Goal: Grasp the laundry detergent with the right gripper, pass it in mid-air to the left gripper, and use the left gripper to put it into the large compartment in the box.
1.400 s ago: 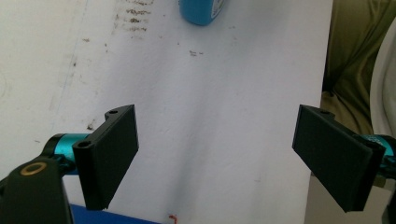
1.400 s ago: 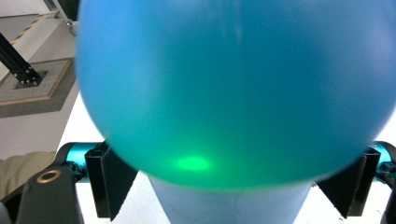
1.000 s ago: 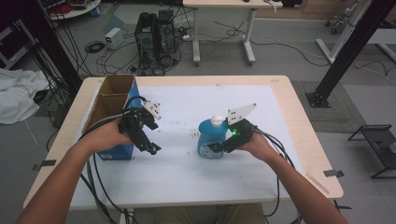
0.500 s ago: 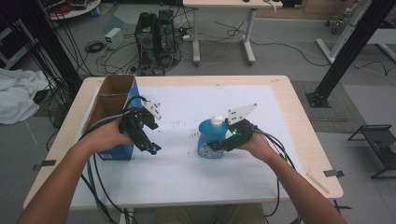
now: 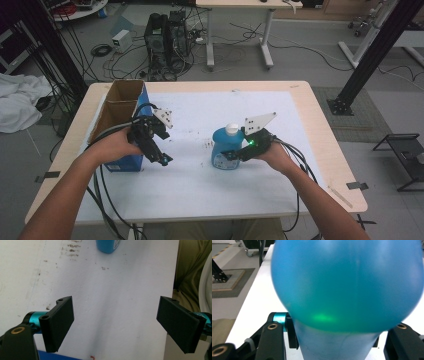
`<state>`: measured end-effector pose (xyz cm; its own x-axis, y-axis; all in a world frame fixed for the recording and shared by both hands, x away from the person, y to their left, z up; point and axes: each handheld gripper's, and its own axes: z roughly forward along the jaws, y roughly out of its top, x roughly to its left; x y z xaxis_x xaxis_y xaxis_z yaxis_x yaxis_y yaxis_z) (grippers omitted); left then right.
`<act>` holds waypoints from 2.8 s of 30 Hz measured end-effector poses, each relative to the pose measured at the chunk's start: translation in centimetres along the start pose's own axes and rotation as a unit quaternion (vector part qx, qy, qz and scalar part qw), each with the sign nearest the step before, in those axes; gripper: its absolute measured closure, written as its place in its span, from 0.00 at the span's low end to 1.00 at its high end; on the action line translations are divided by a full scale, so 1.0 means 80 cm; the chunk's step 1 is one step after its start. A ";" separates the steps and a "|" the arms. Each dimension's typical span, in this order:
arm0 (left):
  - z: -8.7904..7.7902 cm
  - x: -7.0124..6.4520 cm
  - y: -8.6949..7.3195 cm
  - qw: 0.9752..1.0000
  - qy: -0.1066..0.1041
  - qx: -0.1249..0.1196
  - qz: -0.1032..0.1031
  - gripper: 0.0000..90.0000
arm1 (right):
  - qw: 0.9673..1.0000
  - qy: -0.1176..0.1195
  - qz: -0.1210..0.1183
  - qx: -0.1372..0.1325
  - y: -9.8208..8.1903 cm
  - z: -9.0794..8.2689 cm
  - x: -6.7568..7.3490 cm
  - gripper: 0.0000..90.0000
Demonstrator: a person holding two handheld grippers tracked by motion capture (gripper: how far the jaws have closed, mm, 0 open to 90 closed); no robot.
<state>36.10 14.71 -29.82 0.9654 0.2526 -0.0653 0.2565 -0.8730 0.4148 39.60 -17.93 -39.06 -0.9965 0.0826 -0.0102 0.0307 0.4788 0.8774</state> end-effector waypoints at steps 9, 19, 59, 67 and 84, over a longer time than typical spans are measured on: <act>-0.001 0.002 0.001 1.000 0.000 0.012 0.016 0.16 | 1.000 -0.004 -0.011 -0.006 0.000 0.000 0.003 0.50; -0.004 0.002 0.002 1.000 0.003 0.009 0.019 0.16 | 1.000 0.003 -0.011 -0.008 0.003 -0.005 0.006 0.50; -0.034 -0.038 0.162 0.996 -0.005 0.001 0.094 0.16 | 0.999 0.025 -0.008 0.023 0.051 -0.040 0.033 0.50; -0.031 -0.041 0.181 0.995 -0.018 0.018 0.096 0.16 | 0.999 0.043 -0.011 0.028 0.065 -0.037 0.033 0.50; -0.025 -0.043 0.213 0.992 -0.030 0.053 0.111 0.16 | 0.997 0.058 -0.020 0.042 0.081 -0.024 0.031 0.50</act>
<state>37.04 -0.19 -20.70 0.9989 0.0267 -0.0374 0.0374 -0.9442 0.3273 37.15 -16.27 -32.47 -0.9992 -0.0373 0.0143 -0.0087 0.5519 0.8339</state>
